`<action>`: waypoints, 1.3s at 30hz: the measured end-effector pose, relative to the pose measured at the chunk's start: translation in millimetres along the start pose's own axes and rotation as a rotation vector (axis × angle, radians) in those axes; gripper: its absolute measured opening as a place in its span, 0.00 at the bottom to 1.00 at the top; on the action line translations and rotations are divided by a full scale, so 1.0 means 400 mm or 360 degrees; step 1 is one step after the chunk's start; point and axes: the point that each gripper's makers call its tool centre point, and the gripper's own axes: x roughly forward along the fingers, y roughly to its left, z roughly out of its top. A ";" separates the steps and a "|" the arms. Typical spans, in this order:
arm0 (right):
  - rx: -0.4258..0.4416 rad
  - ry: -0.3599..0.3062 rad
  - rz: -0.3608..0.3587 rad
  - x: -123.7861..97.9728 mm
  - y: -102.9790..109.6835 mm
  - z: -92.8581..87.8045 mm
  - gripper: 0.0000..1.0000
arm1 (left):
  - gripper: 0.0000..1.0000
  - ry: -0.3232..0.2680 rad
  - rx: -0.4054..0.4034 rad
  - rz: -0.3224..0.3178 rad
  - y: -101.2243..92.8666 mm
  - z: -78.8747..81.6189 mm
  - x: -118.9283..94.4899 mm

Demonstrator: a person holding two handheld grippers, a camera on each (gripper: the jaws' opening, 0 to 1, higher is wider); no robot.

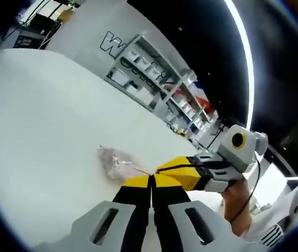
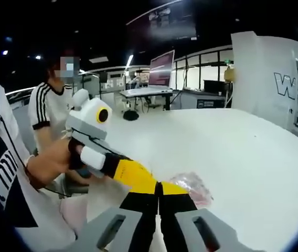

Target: Open the resealable bag by pulling the two sides of the seal apart until the entire bag opening is separated and visibly accessible.

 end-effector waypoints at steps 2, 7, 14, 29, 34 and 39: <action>0.0013 -0.0036 -0.0028 -0.008 -0.006 0.012 0.00 | 0.00 0.0010 0.0029 0.0026 0.007 -0.005 0.000; -0.0027 -0.0030 -0.0040 -0.011 -0.012 0.015 0.00 | 0.00 0.0002 -0.0003 0.0011 0.009 -0.009 -0.001; -0.0341 0.0058 -0.0167 -0.014 -0.020 0.005 0.00 | 0.00 0.0022 0.0056 0.0016 -0.004 -0.014 -0.007; -0.0423 0.0173 -0.0171 0.019 -0.001 -0.024 0.03 | 0.00 0.0040 0.0195 0.0071 -0.006 -0.019 -0.022; -0.0474 0.0217 -0.0222 0.024 -0.012 -0.037 0.03 | 0.00 0.0056 0.0221 0.0067 -0.014 -0.029 -0.019; -0.0622 0.0250 -0.0339 0.020 -0.034 -0.036 0.00 | 0.00 0.0078 0.0234 0.0072 -0.016 -0.041 -0.016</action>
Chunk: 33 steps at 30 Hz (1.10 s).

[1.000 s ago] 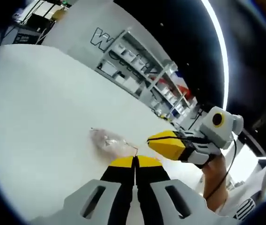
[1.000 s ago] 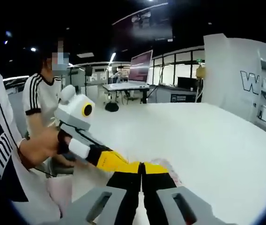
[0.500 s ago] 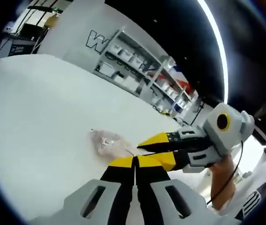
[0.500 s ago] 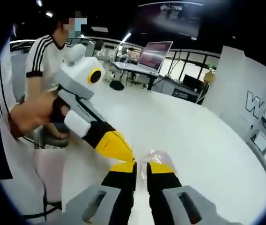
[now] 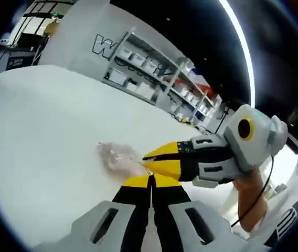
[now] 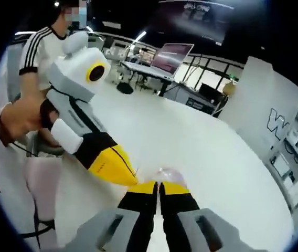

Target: Open the resealable bag by pulling the two sides of the seal apart until the entire bag opening is separated and visibly accessible.

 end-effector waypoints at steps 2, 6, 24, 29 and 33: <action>-0.0057 -0.0016 -0.0079 -0.004 -0.019 0.007 0.00 | 0.00 0.0013 0.0003 0.0011 0.003 -0.005 0.000; -0.0378 -0.0120 -0.0362 -0.032 -0.068 0.060 0.00 | 0.00 0.0030 -0.0020 0.0009 0.003 -0.015 0.006; -0.0220 -0.0193 -0.0360 -0.015 -0.070 0.057 0.00 | 0.00 0.0081 -0.0019 -0.0015 -0.006 -0.036 0.017; -0.0209 -0.0188 -0.0376 -0.022 -0.075 0.052 0.00 | 0.12 0.0029 0.0039 -0.0022 -0.004 -0.019 0.011; -0.0195 -0.0193 -0.0374 -0.018 -0.073 0.054 0.00 | 0.21 -0.0035 -0.0041 -0.0079 -0.032 0.009 0.006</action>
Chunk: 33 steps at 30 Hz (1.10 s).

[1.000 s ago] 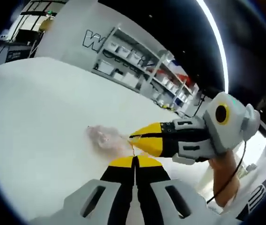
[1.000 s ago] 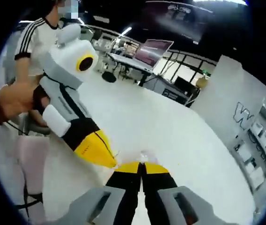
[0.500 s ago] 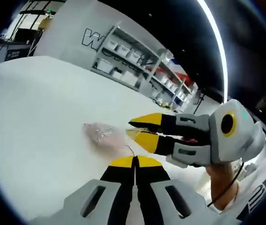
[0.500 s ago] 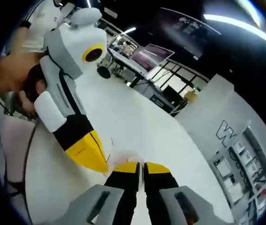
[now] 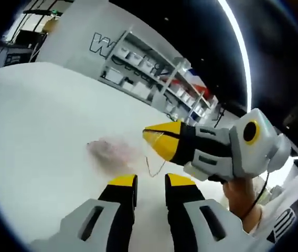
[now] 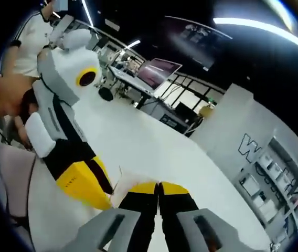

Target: Open the resealable bag by pulling the two sides of the seal apart until the entire bag opening is separated and visibly accessible.

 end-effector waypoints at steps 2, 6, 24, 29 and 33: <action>0.0002 -0.0003 0.0004 0.002 0.004 0.000 0.00 | 0.20 -0.0032 -0.0014 0.0017 0.008 0.013 0.000; 0.0004 -0.0009 0.0016 0.002 0.009 0.000 0.00 | 0.16 -0.0087 -0.0094 0.0044 0.030 0.030 0.001; -0.0129 -0.0045 0.0094 0.004 0.026 0.026 0.00 | 0.01 -0.0065 -0.0030 0.0108 0.047 0.016 0.001; -0.0035 -0.0082 0.0050 -0.005 0.000 0.033 0.00 | 0.01 -0.0015 -0.0036 0.0099 0.045 -0.004 0.010; -0.0059 -0.0071 0.0029 -0.007 -0.001 0.028 0.00 | 0.01 -0.0033 -0.0030 0.0084 0.038 0.003 0.010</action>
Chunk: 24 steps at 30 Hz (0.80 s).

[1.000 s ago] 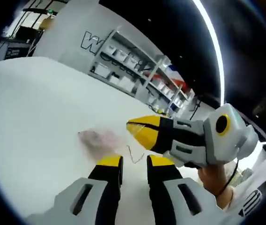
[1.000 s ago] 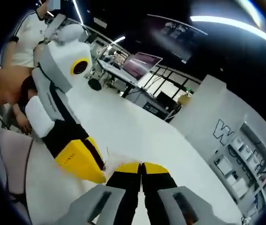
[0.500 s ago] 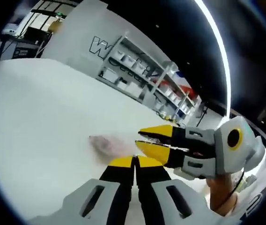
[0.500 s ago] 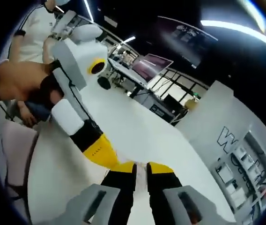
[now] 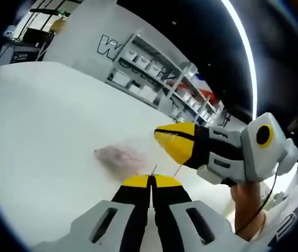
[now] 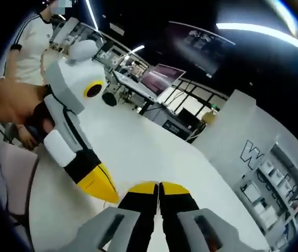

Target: Open the resealable bag by pulling the two sides of the seal apart until the entire bag opening is separated and visibly accessible.

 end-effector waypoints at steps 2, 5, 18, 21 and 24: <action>-0.0014 0.0009 0.0006 -0.002 0.006 -0.004 0.04 | 0.01 -0.0023 0.0002 0.0005 0.002 0.008 -0.004; -0.0036 0.0049 0.0033 -0.008 0.028 -0.018 0.09 | 0.01 -0.0048 -0.0001 0.0011 0.004 0.017 -0.010; -0.0041 0.0066 -0.0041 -0.037 0.005 -0.020 0.05 | 0.01 -0.0049 0.0032 0.0017 -0.002 0.015 -0.021; -0.0075 0.0063 0.0002 -0.025 0.035 -0.012 0.07 | 0.01 -0.0053 0.0034 0.0016 -0.001 0.016 -0.023; -0.0090 0.0089 0.0007 -0.021 0.036 -0.022 0.00 | 0.01 -0.0059 0.0037 0.0011 -0.001 0.016 -0.028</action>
